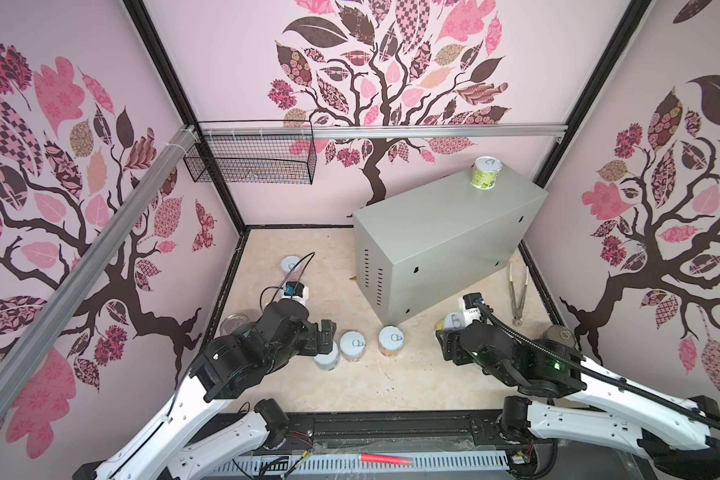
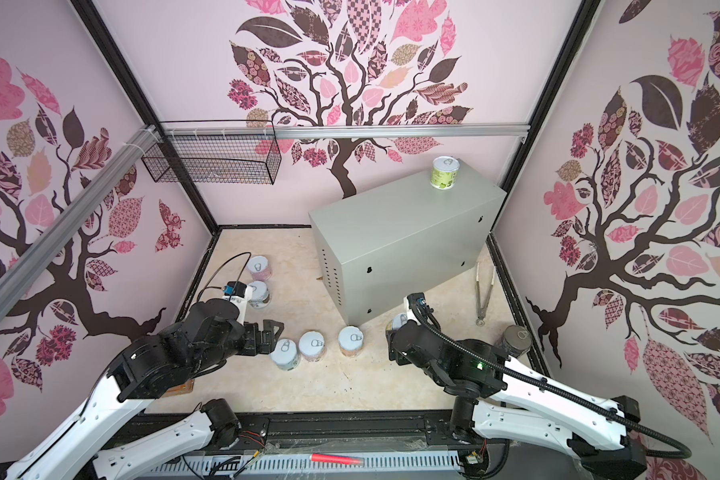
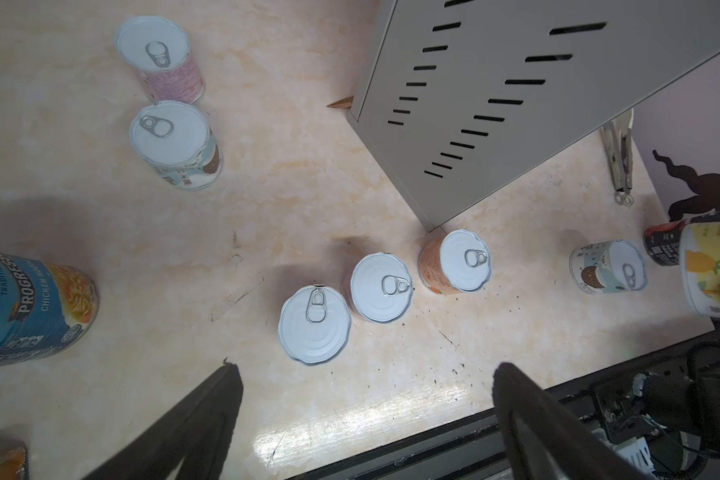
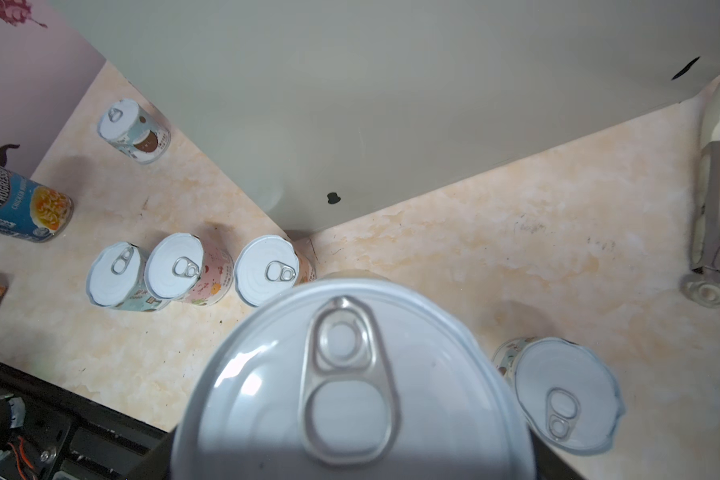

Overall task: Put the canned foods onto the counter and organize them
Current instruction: 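Lift the yellow can with the right gripper up over the cabinet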

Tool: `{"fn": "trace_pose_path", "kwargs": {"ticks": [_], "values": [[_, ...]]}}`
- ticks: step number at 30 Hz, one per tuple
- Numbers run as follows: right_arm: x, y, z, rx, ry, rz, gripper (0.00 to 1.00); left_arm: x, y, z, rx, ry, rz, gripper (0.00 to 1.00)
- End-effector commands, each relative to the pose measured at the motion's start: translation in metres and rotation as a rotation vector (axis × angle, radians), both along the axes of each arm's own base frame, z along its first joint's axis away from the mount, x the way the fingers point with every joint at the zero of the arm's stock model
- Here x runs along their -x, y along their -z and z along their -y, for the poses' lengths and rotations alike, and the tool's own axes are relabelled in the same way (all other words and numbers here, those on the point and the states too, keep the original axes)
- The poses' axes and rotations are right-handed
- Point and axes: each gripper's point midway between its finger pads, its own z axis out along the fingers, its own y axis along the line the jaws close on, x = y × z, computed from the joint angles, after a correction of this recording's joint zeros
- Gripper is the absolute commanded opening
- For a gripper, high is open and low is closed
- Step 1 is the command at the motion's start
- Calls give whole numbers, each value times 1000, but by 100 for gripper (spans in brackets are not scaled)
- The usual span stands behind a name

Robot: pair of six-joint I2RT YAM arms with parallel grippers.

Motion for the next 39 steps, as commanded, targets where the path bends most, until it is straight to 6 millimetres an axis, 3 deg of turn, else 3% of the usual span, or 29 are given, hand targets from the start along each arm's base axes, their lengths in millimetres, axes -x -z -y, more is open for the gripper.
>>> {"fn": "trace_pose_path", "kwargs": {"ticks": [1,9,16,22,33,39], "values": [[-10,-46,13,-19,51,124,61,-1,-25,-4,-6,15,52,98],[-19,-113,22,-26,72,262,61,-5,-52,11,26,83,85,98],[-33,-151,24,27,102,349,62,-16,-70,19,69,94,121,98],[-53,-192,30,23,123,396,61,-25,-68,28,120,108,102,98],[-85,-273,23,53,171,533,61,-39,-49,34,86,101,97,98],[-124,-288,27,38,183,500,60,-42,-37,34,62,103,91,98]]}}
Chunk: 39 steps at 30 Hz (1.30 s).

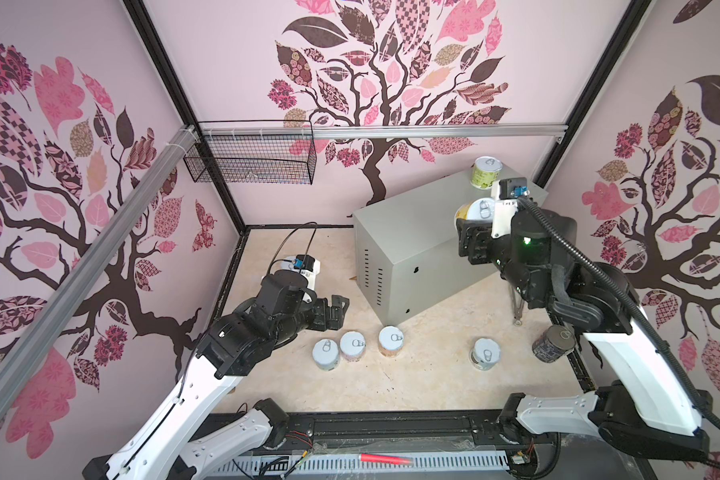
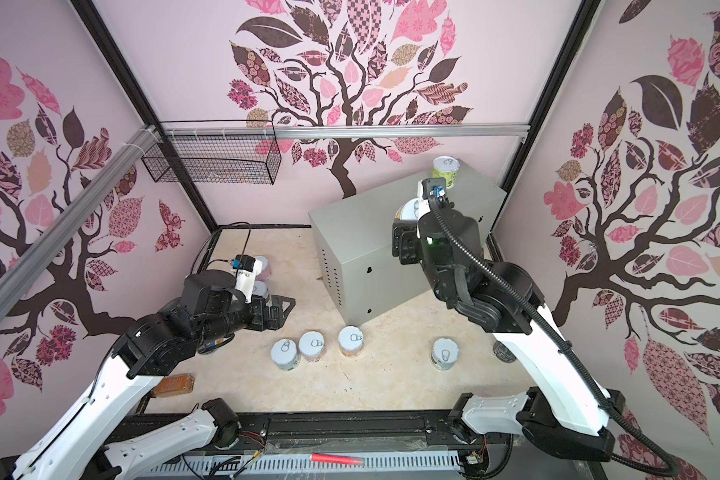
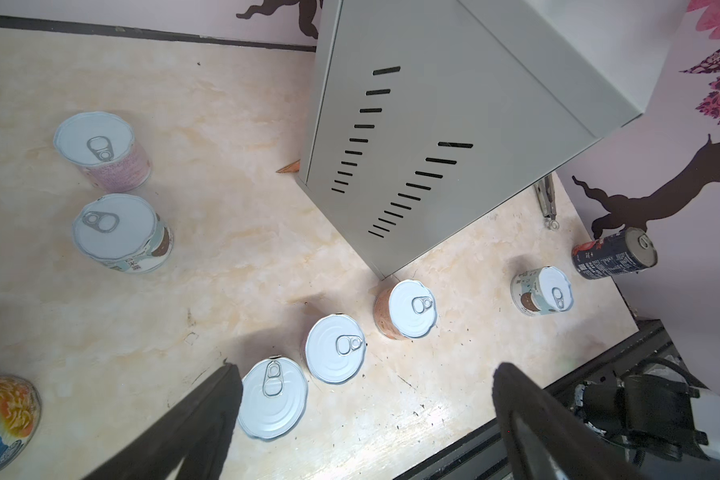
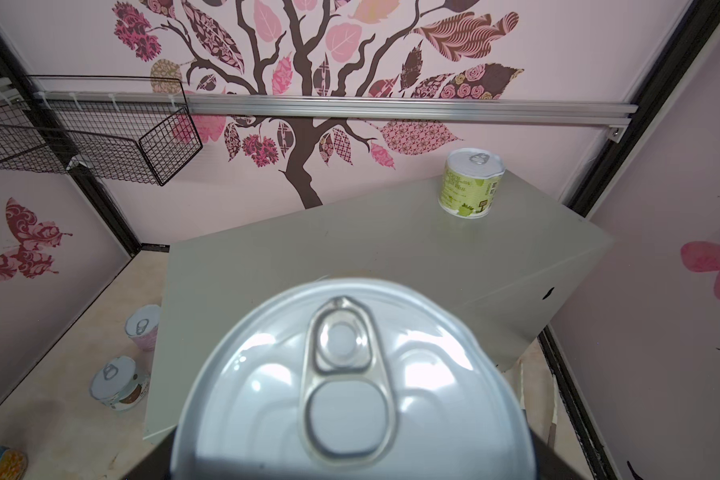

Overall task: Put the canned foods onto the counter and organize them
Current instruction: 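Lift the yellow can with the right gripper up over the cabinet, then lower the yellow can beside the yellow-green can on the cabinet top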

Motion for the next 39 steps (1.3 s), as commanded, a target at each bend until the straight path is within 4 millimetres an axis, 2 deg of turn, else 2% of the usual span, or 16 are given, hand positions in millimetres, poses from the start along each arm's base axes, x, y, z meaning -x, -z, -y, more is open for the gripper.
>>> {"fn": "trace_pose_path", "kwargs": {"ticks": [1,5,7,8,9,14,20,29,39], "values": [[-22,-20,6,-46,-10,19,61,-5,5,1,-10,5,19,98],[-53,-16,18,-69,16,-18,61,-6,10,1,-19,4,16,98],[-71,-3,23,-86,24,-62,60,-7,16,3,-13,5,6,98],[-76,-8,28,-106,31,-54,61,-6,20,5,-8,7,-2,98],[-82,-5,31,-111,41,-62,61,-6,26,6,-7,10,-12,98],[-117,17,49,-127,100,-124,61,-6,51,5,-33,4,-49,98],[-150,41,71,-127,161,-189,61,-5,59,3,-38,-4,-51,98],[-176,55,115,-127,263,-227,61,-7,75,5,-49,-2,-69,98],[-195,72,144,-106,332,-267,62,-5,93,10,-70,29,-103,98]]}}
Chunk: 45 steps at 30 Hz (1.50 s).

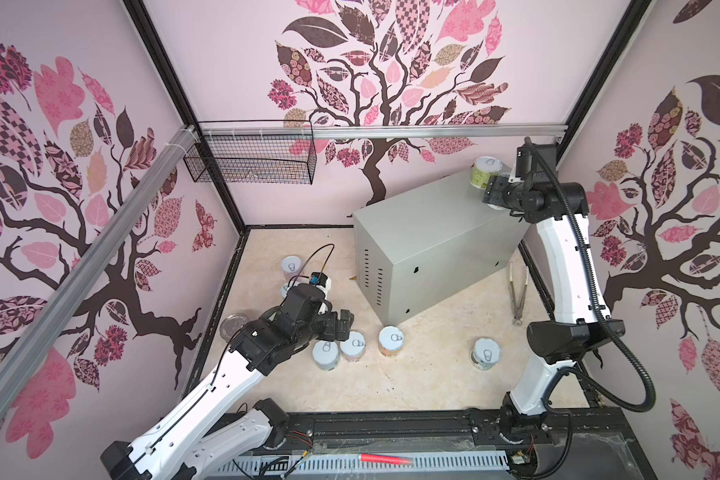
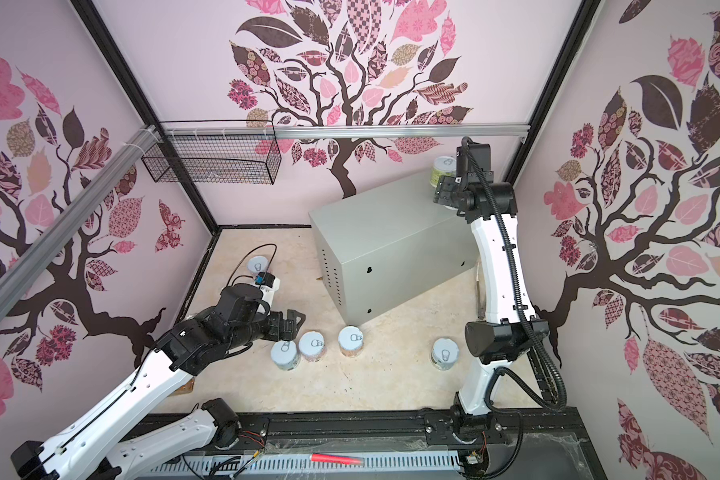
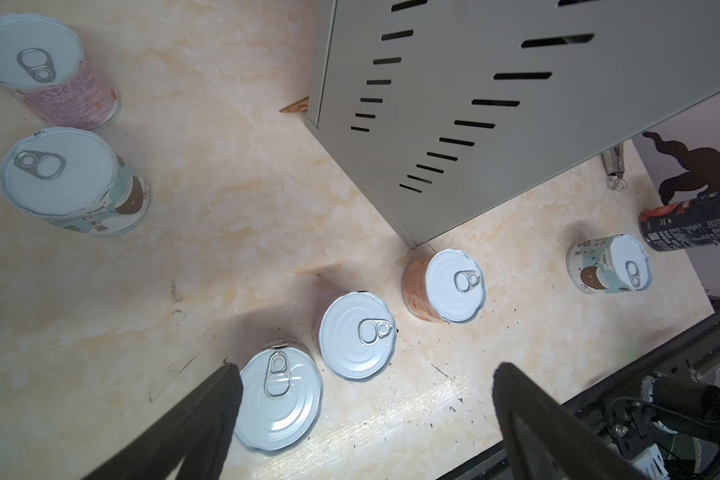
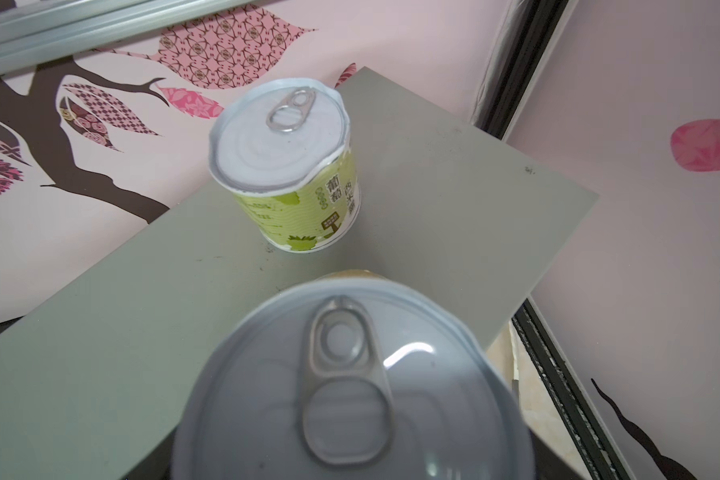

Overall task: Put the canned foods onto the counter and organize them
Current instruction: 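Lower the yellow can beside the yellow-green can on the cabinet top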

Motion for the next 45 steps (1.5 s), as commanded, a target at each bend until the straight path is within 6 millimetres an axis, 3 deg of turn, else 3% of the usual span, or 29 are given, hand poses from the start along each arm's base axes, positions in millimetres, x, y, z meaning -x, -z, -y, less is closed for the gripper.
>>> {"fn": "trace_pose_path", "kwargs": {"ticks": [1,11,22,32,45], "values": [[-9,-21,11,4,21,69,62,1,8,3,-5,18,-1,98],[-26,-7,34,15,54,44,62,7,13,8,-21,45,-19,98],[-44,5,34,9,37,33,65,7,17,9,-36,46,-26,98],[-49,13,33,17,24,19,79,6,19,9,-44,44,-34,98],[-54,16,31,17,7,16,90,5,20,9,-48,41,-36,98]]}}
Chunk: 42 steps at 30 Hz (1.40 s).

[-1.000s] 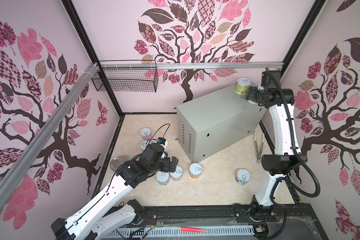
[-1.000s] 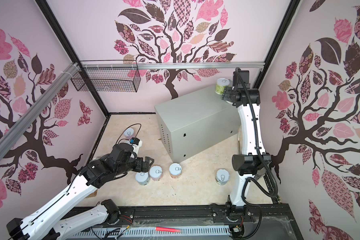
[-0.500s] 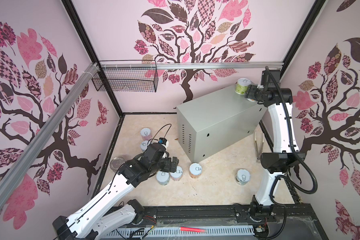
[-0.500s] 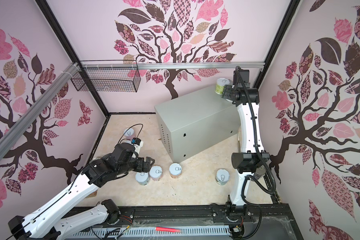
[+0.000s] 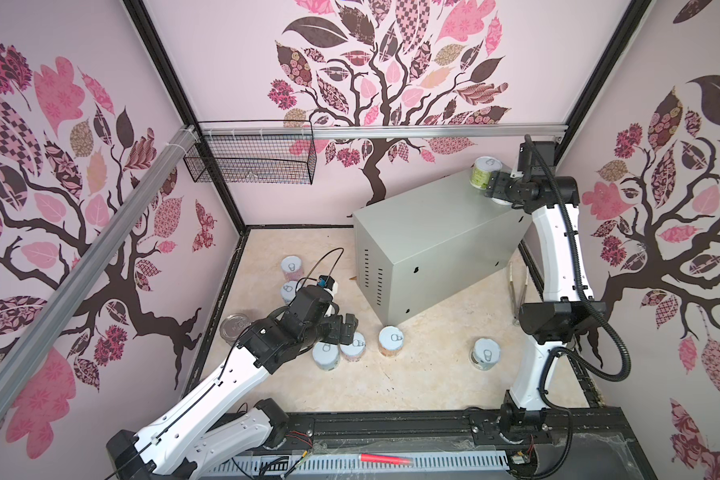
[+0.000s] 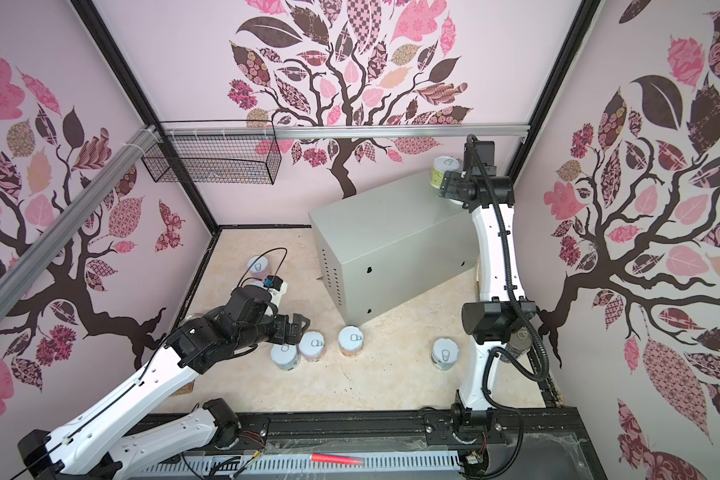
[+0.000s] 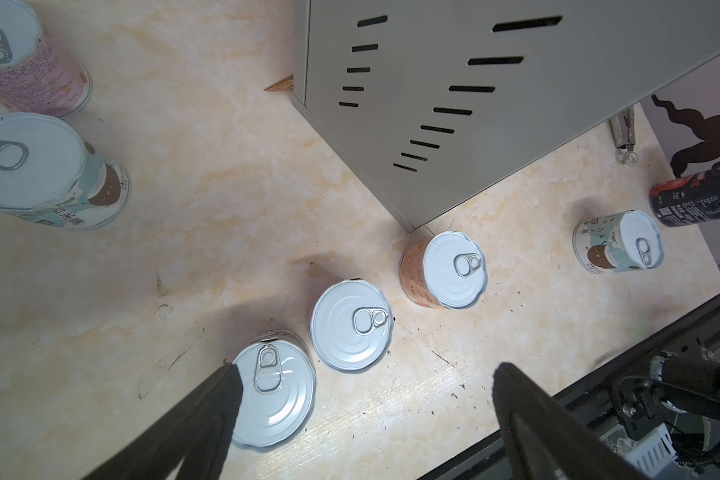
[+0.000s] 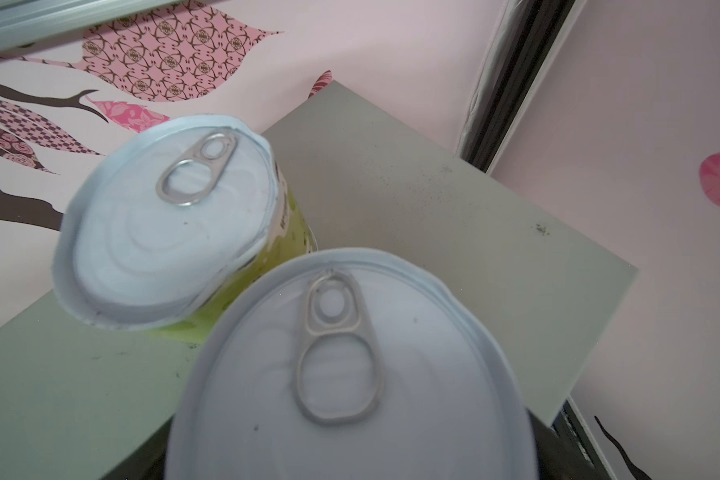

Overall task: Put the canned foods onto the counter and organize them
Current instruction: 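Lower the yellow can beside the yellow-green can on the cabinet top, then open the right gripper and raise it off the yellow can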

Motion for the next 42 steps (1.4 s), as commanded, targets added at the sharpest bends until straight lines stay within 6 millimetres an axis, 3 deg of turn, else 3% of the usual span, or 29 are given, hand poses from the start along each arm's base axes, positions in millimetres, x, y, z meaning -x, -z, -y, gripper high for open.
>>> {"fn": "trace_pose_path", "kwargs": {"ticks": [1,5,23,35,42], "values": [[-7,-4,-1,3,-10,21,91,0,9,-2,-21,3,-6,98],[-6,-7,-4,5,-39,24,100,0,10,-1,-21,5,-7,98],[28,-75,0,31,-23,188,100,-7,5,-13,-5,-47,15,98],[91,-142,-6,-28,-39,355,100,-9,-8,-30,-22,-114,81,98],[132,-153,-30,-84,-132,385,100,-11,-31,-45,-58,-165,119,98]]}}
